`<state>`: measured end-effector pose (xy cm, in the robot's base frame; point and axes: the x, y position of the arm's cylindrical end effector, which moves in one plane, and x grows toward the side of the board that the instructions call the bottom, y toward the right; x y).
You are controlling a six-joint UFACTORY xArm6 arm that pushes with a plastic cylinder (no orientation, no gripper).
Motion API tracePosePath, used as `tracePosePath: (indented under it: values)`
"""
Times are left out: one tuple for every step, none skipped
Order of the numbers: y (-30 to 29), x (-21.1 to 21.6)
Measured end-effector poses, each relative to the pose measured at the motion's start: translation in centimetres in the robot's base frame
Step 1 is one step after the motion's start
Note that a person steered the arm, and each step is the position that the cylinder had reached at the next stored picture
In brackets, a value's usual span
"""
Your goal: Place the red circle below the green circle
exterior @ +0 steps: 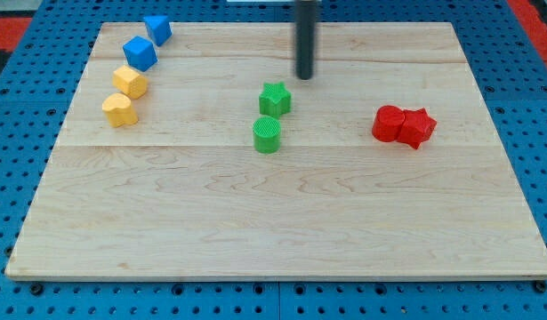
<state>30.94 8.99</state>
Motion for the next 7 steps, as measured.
tracePosePath:
  values:
    - [8.8, 4.0]
    - [8.9, 6.7]
    - [9.3, 11.0]
    - [5.8, 12.3]
    - [7.6, 10.3]
    - [5.5, 9.1]
    - [1.5, 10.0]
